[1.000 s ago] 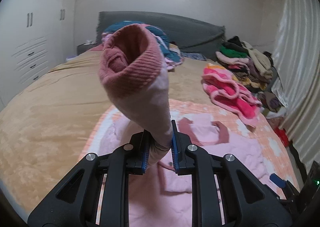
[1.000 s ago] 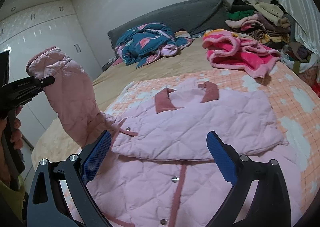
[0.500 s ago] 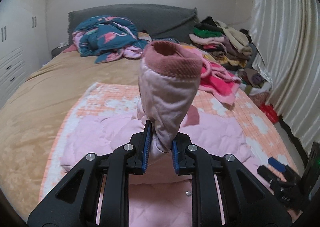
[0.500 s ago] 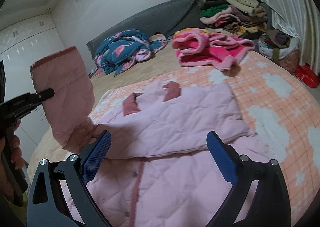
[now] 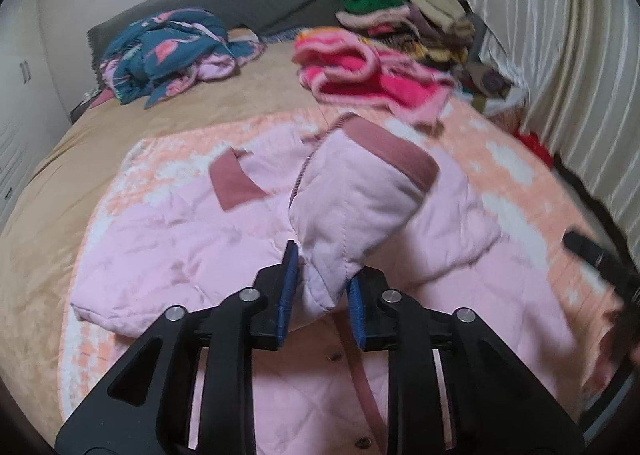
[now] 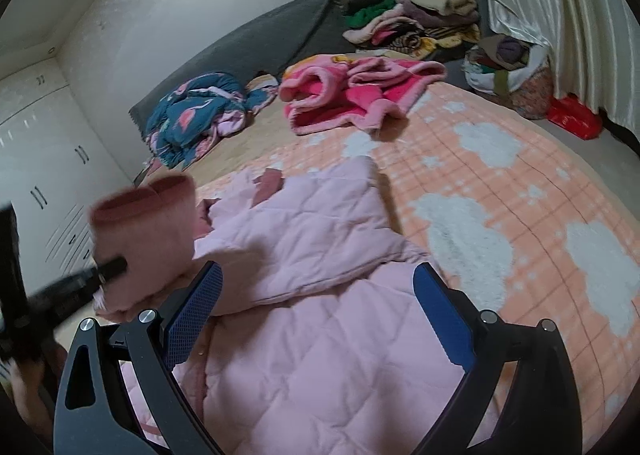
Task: Fold large clothes
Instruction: 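Lift the sleeve with the left tool and fold it across the jacket front, then grasp the folded sleeve cuff with the right tool and lift it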
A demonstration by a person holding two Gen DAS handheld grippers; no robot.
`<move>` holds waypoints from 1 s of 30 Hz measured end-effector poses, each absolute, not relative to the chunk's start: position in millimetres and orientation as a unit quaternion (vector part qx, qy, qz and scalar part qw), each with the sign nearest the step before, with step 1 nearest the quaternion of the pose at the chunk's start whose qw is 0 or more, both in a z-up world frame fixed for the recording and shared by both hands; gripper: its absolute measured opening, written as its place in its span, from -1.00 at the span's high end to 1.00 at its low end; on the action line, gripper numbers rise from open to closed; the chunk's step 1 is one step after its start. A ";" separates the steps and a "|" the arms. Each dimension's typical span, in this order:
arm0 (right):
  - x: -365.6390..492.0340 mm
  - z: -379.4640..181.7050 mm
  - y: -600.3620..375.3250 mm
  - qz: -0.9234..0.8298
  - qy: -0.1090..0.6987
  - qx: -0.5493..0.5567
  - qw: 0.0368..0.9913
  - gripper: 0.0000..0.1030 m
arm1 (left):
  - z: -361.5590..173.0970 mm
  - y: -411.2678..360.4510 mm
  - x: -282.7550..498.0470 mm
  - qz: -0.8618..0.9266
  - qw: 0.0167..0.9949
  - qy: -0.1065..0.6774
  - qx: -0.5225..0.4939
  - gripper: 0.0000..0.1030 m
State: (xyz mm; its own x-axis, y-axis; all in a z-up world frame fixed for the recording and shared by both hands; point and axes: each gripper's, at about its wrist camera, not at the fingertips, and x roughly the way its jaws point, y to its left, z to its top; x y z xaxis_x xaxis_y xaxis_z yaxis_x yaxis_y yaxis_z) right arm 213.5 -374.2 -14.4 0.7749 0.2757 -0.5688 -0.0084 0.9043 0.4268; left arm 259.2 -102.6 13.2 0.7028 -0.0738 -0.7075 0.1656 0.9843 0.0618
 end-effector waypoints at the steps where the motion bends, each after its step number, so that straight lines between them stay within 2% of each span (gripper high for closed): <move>1: 213.7 -15.3 -375.7 0.076 0.327 0.205 0.919 -0.86 | 6.3 -107.8 257.5 -0.066 0.918 0.385 0.072 0.66; 2: 213.0 -17.1 -378.0 0.073 0.329 0.205 0.919 -0.86 | 1.2 -112.6 256.3 -0.067 0.915 0.389 0.082 0.64; 6: 213.8 -22.6 -381.9 0.071 0.336 0.212 0.915 -0.86 | -20.8 -127.4 248.6 -0.071 0.903 0.410 0.111 0.28; 9: 213.7 -25.3 -382.5 0.072 0.340 0.213 0.913 -0.86 | -34.6 -135.8 241.0 -0.074 0.895 0.418 0.135 0.12; 13: 215.0 -25.7 -380.5 0.080 0.347 0.215 0.909 -0.86 | -44.4 -137.6 231.3 -0.081 0.887 0.432 0.142 -0.43; 16: 215.8 -24.6 -377.4 0.086 0.350 0.216 0.908 -0.86 | -46.9 -136.6 219.6 -0.094 0.882 0.441 0.135 -0.59; 22: 217.6 -24.3 -360.3 0.109 0.363 0.210 0.901 -0.86 | -45.1 -123.7 200.4 -0.104 0.879 0.453 0.105 -0.82; 30: 220.5 -23.4 -328.6 0.142 0.380 0.198 0.893 -0.86 | -30.2 -80.2 191.5 -0.069 0.887 0.452 0.068 -0.82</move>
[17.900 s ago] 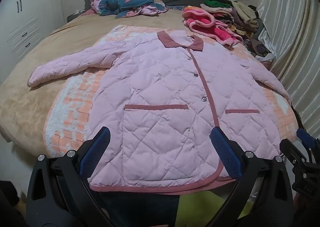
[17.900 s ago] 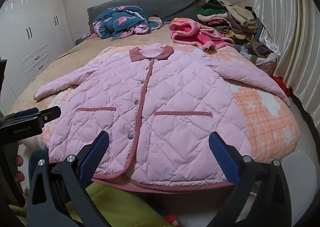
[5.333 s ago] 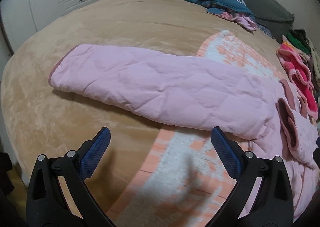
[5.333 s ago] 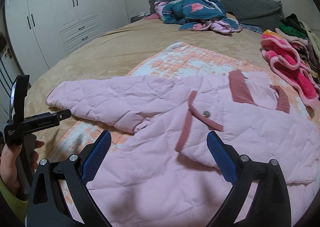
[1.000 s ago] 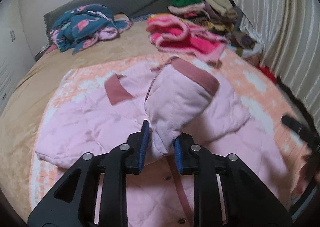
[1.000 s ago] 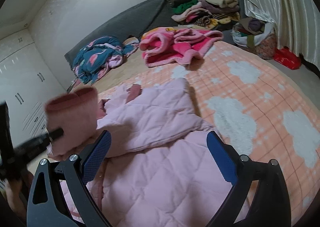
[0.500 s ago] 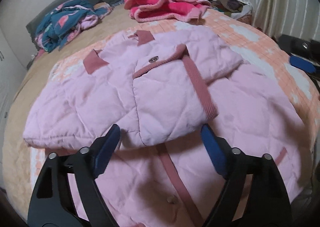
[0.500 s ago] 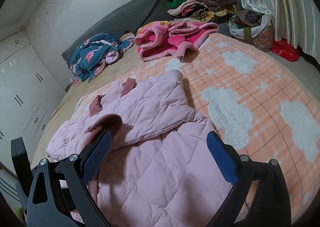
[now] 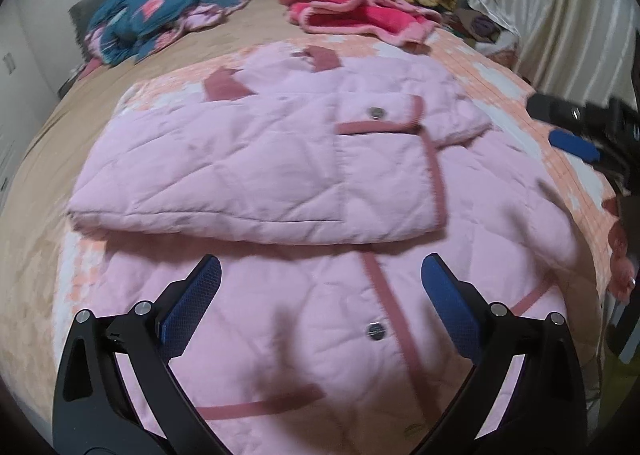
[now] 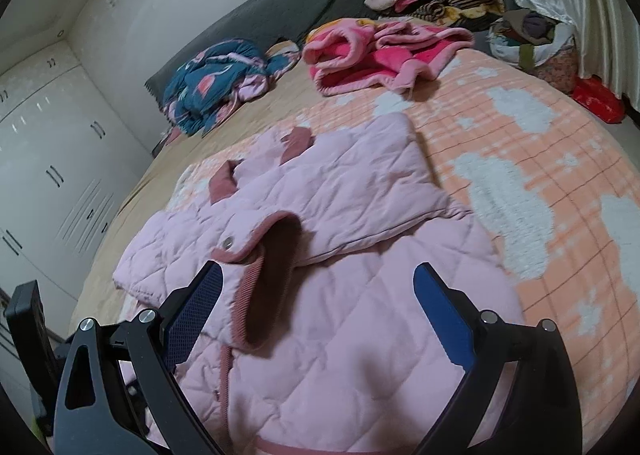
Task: Fold large clothes
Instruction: 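Grasp the folded sleeve cuff with the right tool and lift it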
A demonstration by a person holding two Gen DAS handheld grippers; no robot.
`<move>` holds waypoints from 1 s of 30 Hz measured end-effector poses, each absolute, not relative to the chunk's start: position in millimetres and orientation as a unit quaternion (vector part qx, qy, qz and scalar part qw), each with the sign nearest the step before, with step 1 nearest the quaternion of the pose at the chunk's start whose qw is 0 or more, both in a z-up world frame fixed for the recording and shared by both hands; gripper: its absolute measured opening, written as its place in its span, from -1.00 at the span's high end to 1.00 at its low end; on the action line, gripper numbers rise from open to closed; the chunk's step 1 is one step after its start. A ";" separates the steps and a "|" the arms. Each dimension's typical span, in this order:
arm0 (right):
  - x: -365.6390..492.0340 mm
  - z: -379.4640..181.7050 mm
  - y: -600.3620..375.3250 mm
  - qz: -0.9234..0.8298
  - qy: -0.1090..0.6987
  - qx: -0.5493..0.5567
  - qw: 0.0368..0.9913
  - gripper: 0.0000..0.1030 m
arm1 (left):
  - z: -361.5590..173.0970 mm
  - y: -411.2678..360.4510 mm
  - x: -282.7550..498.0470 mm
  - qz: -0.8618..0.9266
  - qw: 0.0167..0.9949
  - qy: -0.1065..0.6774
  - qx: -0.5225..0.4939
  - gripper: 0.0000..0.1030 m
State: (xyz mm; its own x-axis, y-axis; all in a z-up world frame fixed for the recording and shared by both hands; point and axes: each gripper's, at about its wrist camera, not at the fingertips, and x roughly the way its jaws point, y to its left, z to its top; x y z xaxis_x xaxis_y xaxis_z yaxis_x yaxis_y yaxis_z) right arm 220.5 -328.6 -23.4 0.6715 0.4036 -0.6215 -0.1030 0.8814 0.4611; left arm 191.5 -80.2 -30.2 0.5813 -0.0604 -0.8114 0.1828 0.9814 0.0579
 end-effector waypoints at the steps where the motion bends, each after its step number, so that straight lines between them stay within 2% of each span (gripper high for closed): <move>1: 221.0 -22.8 -323.8 0.146 0.382 0.196 0.891 -0.86 | -28.2 -73.5 192.0 -0.063 0.888 0.451 0.063 -0.82; 17: 238.3 -40.3 -247.7 0.200 0.428 0.178 0.863 -0.86 | -2.7 28.2 198.2 0.029 0.900 0.435 -0.012 -0.82; 30: 261.6 -84.9 -222.2 0.194 0.469 0.209 0.836 -0.83 | -3.9 83.6 200.1 0.068 0.897 0.433 -0.050 -0.82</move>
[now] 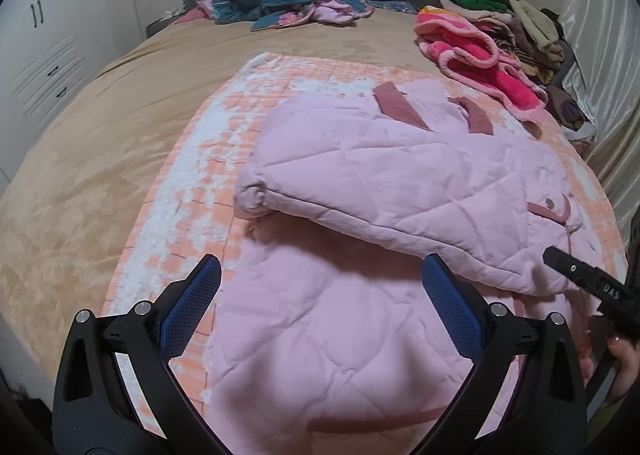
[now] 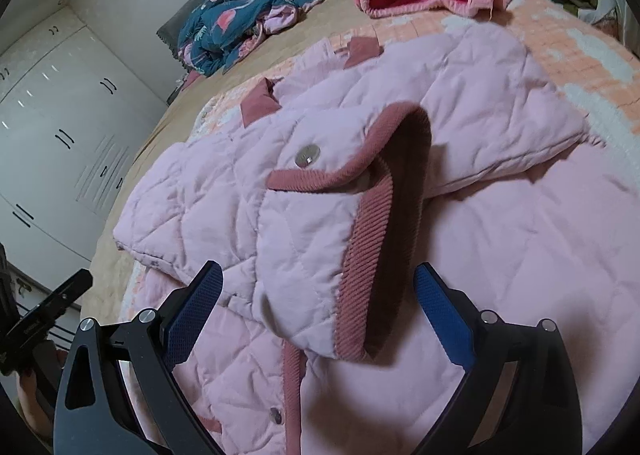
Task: Fold large clothes
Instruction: 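Grasp the folded sleeve cuff with the right tool and lift it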
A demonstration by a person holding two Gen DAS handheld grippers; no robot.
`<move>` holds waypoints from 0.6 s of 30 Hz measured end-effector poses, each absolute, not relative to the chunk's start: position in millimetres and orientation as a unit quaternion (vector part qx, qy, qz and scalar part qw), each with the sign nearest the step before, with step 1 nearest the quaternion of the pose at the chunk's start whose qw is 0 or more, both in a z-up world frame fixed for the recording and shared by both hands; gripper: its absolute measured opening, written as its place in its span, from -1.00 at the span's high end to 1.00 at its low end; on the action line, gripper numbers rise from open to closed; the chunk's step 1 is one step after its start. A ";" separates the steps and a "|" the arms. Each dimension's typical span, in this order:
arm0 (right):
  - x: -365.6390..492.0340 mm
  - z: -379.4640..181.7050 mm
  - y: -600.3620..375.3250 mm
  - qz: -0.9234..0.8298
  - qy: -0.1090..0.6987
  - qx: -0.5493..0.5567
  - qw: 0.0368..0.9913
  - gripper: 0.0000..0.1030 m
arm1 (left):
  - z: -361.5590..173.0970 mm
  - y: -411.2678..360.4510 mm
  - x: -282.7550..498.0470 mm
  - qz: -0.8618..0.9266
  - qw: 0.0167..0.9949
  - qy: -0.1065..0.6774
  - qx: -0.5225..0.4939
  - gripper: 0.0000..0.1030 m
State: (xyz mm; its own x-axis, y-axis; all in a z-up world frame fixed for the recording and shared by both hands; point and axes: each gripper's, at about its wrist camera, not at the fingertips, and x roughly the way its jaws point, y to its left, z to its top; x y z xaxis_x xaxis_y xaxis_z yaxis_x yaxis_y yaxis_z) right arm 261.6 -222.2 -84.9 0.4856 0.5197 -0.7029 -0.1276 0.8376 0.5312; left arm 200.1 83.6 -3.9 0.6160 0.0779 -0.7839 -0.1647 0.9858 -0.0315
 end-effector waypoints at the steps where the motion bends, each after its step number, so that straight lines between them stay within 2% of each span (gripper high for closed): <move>1: 264.3 -91.0 -222.6 0.196 0.474 0.222 0.829 -0.72 | -4.1 87.8 200.7 0.069 0.897 0.433 -0.056 -0.82; 5: 269.0 -101.7 -226.5 0.196 0.472 0.243 0.824 -0.42 | -5.3 99.4 202.6 0.074 0.896 0.432 -0.067 -0.82; 8: 269.5 -102.0 -230.3 0.200 0.465 0.254 0.824 -0.06 | -6.9 107.7 204.5 0.074 0.895 0.433 -0.081 -0.82; 9: 269.4 -100.8 -232.0 0.203 0.462 0.252 0.826 0.08 | -7.5 110.3 205.9 0.075 0.894 0.433 -0.084 -0.82; 10: 269.3 -98.8 -233.3 0.216 0.455 0.256 0.825 0.40 | -7.9 111.9 207.4 0.076 0.894 0.434 -0.084 -0.82; 11: 269.2 -97.1 -233.0 0.230 0.451 0.262 0.821 0.54 | -7.9 112.0 208.7 0.076 0.894 0.435 -0.083 -0.82; 15: 262.6 -70.8 -228.2 0.254 0.418 0.235 0.840 0.67 | -5.2 113.2 216.4 0.077 0.894 0.435 -0.077 -0.82; 18: 262.7 -38.5 -229.7 0.278 0.379 0.213 0.857 0.70 | -2.0 113.1 223.2 0.077 0.895 0.435 -0.071 -0.82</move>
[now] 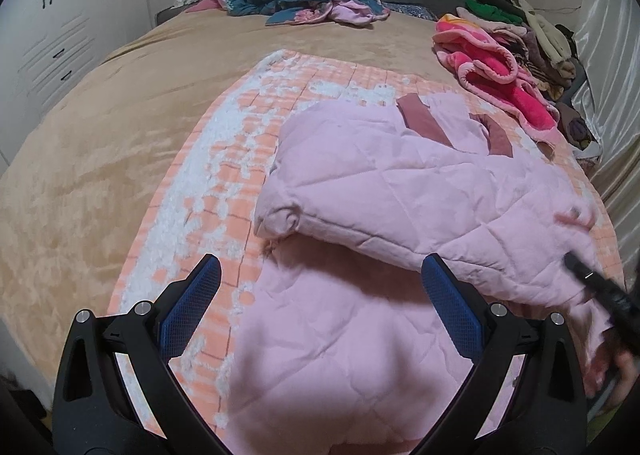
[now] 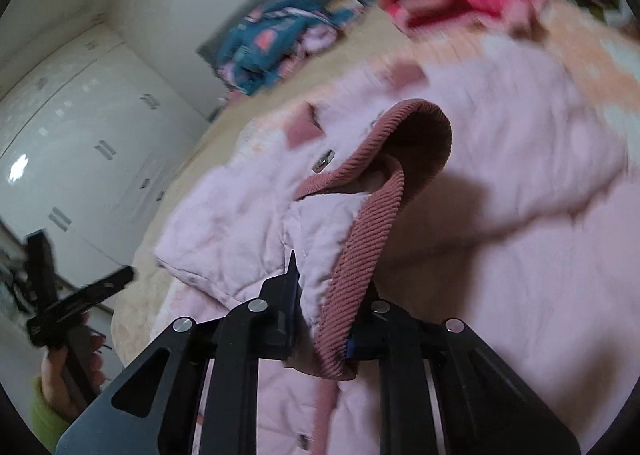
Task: Fold large clothes
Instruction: 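Grasp the folded sleeve cuff with the right tool and lift it, then lower the held cuff onto the jacket and open the right tool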
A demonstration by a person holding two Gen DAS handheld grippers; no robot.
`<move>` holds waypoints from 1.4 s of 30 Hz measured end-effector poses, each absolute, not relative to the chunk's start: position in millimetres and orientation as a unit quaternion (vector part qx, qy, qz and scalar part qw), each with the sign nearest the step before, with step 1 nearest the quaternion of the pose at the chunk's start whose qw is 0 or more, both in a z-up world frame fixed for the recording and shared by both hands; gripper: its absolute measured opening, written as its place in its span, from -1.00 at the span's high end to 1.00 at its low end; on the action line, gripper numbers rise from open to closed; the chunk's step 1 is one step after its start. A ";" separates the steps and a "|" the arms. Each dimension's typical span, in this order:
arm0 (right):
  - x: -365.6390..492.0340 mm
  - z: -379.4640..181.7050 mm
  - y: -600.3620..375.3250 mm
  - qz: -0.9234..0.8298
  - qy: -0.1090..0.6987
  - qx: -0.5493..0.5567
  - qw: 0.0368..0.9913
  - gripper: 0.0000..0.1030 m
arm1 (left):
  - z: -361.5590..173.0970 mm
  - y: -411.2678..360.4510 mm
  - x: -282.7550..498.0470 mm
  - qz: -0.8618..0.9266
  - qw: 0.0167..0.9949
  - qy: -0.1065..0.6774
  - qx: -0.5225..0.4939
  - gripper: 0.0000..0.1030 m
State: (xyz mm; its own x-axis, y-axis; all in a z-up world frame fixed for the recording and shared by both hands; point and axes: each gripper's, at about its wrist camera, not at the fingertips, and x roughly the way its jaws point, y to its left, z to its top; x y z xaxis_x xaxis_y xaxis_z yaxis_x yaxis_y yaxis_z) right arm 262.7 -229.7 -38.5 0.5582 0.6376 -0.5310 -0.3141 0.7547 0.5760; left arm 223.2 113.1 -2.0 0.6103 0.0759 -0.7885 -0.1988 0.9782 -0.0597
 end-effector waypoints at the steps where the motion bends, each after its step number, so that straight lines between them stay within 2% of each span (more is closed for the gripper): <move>1: 264.5 -20.8 -231.3 0.285 0.361 0.201 0.865 0.70 | -0.3 112.7 225.9 0.077 0.895 0.434 -0.068 -0.82; 6: 278.3 39.5 -249.8 0.300 0.299 0.164 0.891 0.71 | 8.2 106.0 241.2 0.073 0.899 0.430 -0.054 -0.82; 11: 300.3 66.9 -268.2 0.279 0.273 0.124 0.912 0.71 | 12.9 96.0 252.3 0.064 0.902 0.424 -0.049 -0.82; 25: 328.0 -21.0 -297.9 0.211 0.364 0.136 0.897 0.71 | 2.1 69.4 280.4 0.036 0.903 0.427 -0.017 -0.82; 32: 335.1 -42.3 -297.8 0.192 0.397 0.128 0.888 0.65 | -12.2 64.2 291.8 0.033 0.899 0.437 -0.008 -0.82; 35: 336.2 -47.4 -294.6 0.177 0.410 0.117 0.887 0.53 | -16.4 63.2 295.8 0.031 0.898 0.439 -0.010 -0.82; 38: 338.4 -54.5 -295.7 0.156 0.425 0.118 0.884 0.30 | -23.2 61.1 304.5 0.028 0.893 0.449 -0.015 -0.82; 40: 338.5 -58.4 -298.8 0.137 0.432 0.115 0.884 0.01 | -26.0 59.6 308.9 0.017 0.890 0.454 -0.025 -0.77; 42: 334.8 -56.8 -302.0 0.124 0.429 0.115 0.887 -0.16 | -27.7 58.5 312.4 0.009 0.889 0.458 -0.032 -0.65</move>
State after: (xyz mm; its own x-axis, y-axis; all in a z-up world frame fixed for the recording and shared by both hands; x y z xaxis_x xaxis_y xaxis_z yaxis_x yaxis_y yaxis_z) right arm 334.8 -302.0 -56.8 0.6005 0.3185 -0.7335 -0.1213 0.9429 0.3101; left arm 312.4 58.5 -27.7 0.5812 -0.0142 -0.8137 -0.0448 0.9978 -0.0494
